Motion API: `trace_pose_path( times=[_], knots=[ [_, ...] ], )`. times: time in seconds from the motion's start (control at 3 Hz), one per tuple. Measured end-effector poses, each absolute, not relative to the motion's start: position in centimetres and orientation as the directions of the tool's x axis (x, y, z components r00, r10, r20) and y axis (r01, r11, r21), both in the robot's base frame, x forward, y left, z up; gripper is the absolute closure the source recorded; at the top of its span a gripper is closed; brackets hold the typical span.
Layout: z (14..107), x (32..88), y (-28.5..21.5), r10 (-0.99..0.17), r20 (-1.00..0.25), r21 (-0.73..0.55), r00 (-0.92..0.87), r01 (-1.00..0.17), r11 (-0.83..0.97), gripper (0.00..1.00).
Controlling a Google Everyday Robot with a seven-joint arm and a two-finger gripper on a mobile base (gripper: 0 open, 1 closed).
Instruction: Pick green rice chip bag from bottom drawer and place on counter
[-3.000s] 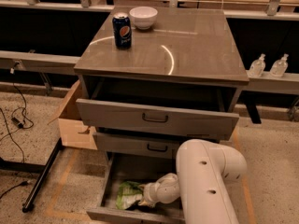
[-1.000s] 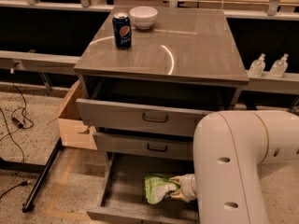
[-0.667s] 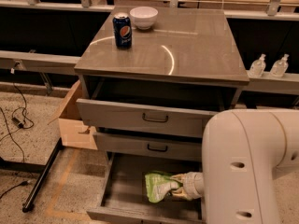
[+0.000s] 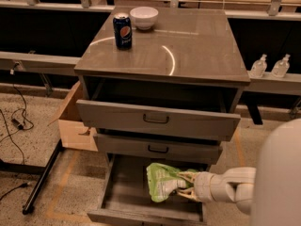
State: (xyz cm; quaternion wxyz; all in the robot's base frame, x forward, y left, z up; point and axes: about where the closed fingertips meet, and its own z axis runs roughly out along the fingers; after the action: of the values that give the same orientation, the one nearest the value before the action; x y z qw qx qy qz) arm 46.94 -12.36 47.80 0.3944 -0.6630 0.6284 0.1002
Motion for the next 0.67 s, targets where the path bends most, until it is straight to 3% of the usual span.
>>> trace_pose_path(
  times=[0.67],
  knots=[
    [60.8,47.7,-11.8,-0.734,-0.635,-0.463,0.243,-0.88,0.109,1.0]
  ],
)
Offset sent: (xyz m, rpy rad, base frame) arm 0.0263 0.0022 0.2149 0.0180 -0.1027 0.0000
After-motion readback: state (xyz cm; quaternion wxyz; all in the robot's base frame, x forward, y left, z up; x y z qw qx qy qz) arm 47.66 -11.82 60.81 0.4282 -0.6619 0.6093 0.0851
